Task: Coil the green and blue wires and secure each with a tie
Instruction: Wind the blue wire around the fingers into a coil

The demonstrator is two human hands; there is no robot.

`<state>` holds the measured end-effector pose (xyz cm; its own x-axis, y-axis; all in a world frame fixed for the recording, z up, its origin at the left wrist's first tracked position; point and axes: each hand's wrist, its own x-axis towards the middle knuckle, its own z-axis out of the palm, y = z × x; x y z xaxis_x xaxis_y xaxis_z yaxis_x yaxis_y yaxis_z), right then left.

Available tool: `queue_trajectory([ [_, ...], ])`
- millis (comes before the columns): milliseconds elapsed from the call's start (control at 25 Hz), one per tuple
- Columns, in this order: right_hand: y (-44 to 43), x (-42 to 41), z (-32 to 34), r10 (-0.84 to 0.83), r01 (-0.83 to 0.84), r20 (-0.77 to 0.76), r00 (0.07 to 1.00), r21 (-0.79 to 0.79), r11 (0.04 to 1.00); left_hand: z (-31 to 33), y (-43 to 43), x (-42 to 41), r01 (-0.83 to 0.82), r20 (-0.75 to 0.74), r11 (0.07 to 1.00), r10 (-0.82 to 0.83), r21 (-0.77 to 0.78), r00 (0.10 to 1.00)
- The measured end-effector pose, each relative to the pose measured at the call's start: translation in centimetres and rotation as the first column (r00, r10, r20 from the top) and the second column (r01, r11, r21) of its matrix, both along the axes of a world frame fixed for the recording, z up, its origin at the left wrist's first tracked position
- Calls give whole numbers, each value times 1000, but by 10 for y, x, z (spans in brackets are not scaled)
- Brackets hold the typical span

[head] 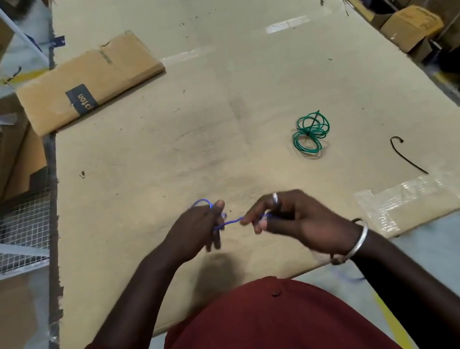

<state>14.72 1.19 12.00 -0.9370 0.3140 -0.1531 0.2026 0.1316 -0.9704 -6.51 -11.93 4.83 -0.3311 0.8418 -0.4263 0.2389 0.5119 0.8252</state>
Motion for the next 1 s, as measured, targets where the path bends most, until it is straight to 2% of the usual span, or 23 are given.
queue_trajectory([
  [80, 21, 3, 8, -165, 163, -60, 985, -38, 986, 4, -8, 2, 94, 219, 994, -80, -57, 972],
  [160, 43, 7, 6, -300, 299, -79, 951, -20, 954, 14, -18, -2, 47, 511, 999, -30, -20, 859],
  [280, 60, 12, -10, -368, 370, -39, 929, 110, 922, 30, -30, -17, -164, 847, 986, 82, 7, 525],
  [360, 59, 10, -22, -395, 390, -17, 918, 215, 895, 34, -33, -22, -234, 971, 964, -69, 124, 230],
  [400, 57, 9, -28, -401, 383, 3, 916, 288, 878, 36, -32, -23, -293, 981, 936, -180, 193, 70],
  [440, 52, 7, -36, -394, 354, 34, 918, 376, 857, 37, -29, -23, -380, 970, 902, -239, 203, -51],
  [480, 47, 4, -42, -368, 291, 82, 926, 466, 836, 37, -25, -23, -487, 960, 857, -255, 169, -115],
  [520, 39, 1, -47, -325, 199, 149, 934, 538, 819, 38, -19, -22, -603, 957, 788, -256, 127, -133],
  [560, 30, -2, -50, -268, 100, 212, 940, 578, 810, 38, -13, -21, -709, 967, 700, -234, 91, -106],
  [600, 19, -6, -50, -201, 11, 258, 945, 589, 808, 37, -7, -23, -783, 982, 616, -186, 86, -37],
  [640, 6, -9, -49, -125, -59, 271, 954, 579, 813, 35, 0, -24, -823, 991, 554, -96, 129, 92],
  [680, -8, -12, -44, -45, -109, 254, 966, 561, 820, 31, 6, -24, -821, 961, 529, 37, 215, 276],
  [720, -20, -14, -37, 23, -141, 220, 975, 536, 832, 24, 9, -25, -772, 858, 552, 181, 315, 480],
  [760, -29, -15, -29, 71, -151, 176, 982, 497, 855, 18, 9, -25, -673, 672, 620, 298, 404, 678],
  [800, -33, -16, -22, 89, -142, 135, 987, 455, 879, 14, 8, -22, -531, 418, 720, 356, 446, 835],
  [840, -31, -16, -18, 78, -114, 101, 992, 433, 894, 9, 5, -19, -362, 147, 836, 331, 413, 932],
  [880, -25, -16, -14, 47, -75, 76, 996, 431, 899, 4, 1, -15, -200, -63, 932, 229, 302, 971],
  [920, -18, -16, -13, 9, -37, 64, 998, 447, 894, -1, -4, -12, -93, -173, 983, 121, 158, 977],
  [960, -9, -16, -12, -25, -7, 60, 998, 483, 875, -3, -8, -8, -51, -151, 998, 58, 46, 987],
  [1000, -1, -16, -13, -48, 9, 59, 997, 530, 848, -3, -12, -4, -43, -47, 999, 42, -19, 998],
])
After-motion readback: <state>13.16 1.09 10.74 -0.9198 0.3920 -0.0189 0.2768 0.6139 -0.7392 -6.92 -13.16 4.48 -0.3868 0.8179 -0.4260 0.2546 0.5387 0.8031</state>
